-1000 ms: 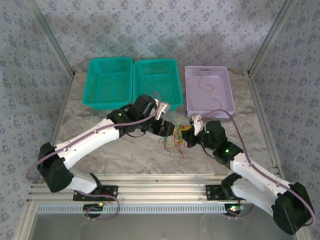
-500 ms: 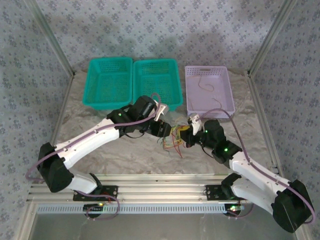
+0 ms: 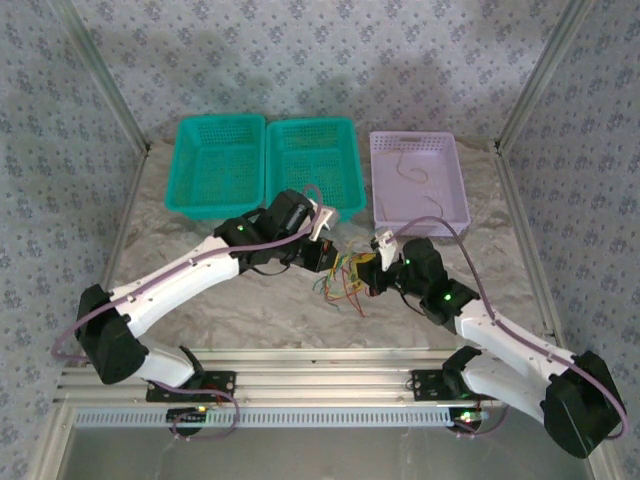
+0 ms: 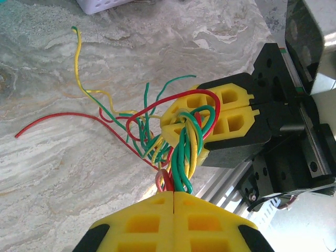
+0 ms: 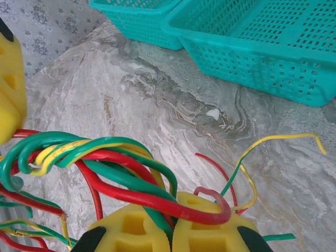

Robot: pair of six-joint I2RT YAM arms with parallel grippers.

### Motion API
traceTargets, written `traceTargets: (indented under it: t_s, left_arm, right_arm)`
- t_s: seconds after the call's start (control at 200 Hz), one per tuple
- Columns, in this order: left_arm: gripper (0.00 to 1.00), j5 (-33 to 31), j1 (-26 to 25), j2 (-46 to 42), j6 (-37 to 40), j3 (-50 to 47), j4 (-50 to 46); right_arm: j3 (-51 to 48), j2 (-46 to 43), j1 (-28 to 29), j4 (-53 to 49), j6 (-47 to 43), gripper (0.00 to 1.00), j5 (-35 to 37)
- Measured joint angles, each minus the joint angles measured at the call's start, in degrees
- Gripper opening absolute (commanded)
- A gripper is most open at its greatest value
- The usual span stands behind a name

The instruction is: Untangle the cables

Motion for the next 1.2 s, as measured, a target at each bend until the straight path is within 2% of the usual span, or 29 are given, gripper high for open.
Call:
traceTargets:
  t_s: [0.17,0.195,0.225,0.245,0.345,0.4,0.495,0.625,0.744,0.974,1.104,1.199]
  left_arm:
    - [0.0,0.02,0.0,0.0,0.02,0.0,0.0]
    - [0.09,0.02,0.0,0.0,0.02,0.0,0.0]
    - [0.25,0.11,0.0,0.0,0.02,0.0,0.0]
    - [0.31,0.28,0.0,0.0,0.28,0.0,0.02]
    - [0.41,1.01,-0.04,0.0,0.55,0.0,-0.04]
    - [0.44,1.36,-0.04,0.0,0.39,0.0,-0.07]
    - [0.43,1.79,-0.04,-0.02,0.9,0.0,-0.17]
    - [0.32,1.95,-0.04,-0.02,1.11,-0.02,-0.5]
    - [0.27,2.03,-0.04,-0.02,1.33,-0.04,-0.48]
    - [0.27,2.84,-0.04,-0.02,1.4,-0.07,-0.48]
    - [0.2,3.19,-0.04,-0.02,1.64,-0.28,-0.52]
    - [0.11,3.43,-0.04,-0.02,1.84,-0.37,-0.52]
  right_arm:
    - [0.0,-0.46,0.0,-0.37,-0.15,0.0,0.44]
    - [0.0,-0.46,0.0,-0.42,-0.15,0.0,0.46]
    - [0.0,-0.46,0.0,-0.5,-0.15,0.0,0.46]
    - [0.0,-0.46,0.0,-0.52,-0.15,0.0,0.44]
    - [0.0,-0.46,0.0,-0.59,-0.15,0.0,0.63]
    - [0.0,-0.46,0.0,-0.61,-0.15,0.0,0.85]
    - [0.0,-0.46,0.0,-0.61,-0.15,0.0,0.92]
    - [0.0,-0.57,0.02,-0.63,-0.15,0.0,0.9]
    - [0.0,-0.79,0.26,-0.61,-0.15,0.0,0.87]
    - [0.09,-1.33,0.37,-0.61,-0.13,0.0,0.87]
    - [0.44,-1.46,0.48,-0.61,-0.13,0.0,1.05]
    - [0.59,-1.49,0.48,-0.61,-0.13,0.0,1.11]
